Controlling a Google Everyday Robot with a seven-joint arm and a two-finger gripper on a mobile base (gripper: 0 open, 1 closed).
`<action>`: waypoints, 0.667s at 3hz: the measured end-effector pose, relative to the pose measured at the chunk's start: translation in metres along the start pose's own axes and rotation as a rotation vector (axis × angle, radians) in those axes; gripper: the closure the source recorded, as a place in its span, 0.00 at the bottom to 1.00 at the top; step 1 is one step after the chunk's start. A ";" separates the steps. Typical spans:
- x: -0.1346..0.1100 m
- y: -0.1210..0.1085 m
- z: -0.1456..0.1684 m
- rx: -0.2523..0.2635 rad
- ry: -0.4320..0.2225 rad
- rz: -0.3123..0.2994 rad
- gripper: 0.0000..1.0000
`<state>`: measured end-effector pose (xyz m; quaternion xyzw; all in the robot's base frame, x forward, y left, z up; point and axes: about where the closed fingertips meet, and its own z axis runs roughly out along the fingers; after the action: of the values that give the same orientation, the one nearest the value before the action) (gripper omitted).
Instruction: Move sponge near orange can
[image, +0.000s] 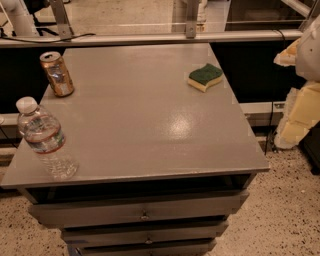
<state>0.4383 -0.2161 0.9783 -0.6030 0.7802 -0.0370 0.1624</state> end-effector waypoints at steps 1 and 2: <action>0.000 0.000 0.000 0.000 0.000 0.000 0.00; -0.005 -0.011 0.012 0.015 -0.046 -0.006 0.00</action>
Offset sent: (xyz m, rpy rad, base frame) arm 0.0399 0.0070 -0.0255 0.1038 -0.0552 0.0406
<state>0.4527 -0.2131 0.9709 -0.6049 0.7741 -0.0294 0.1845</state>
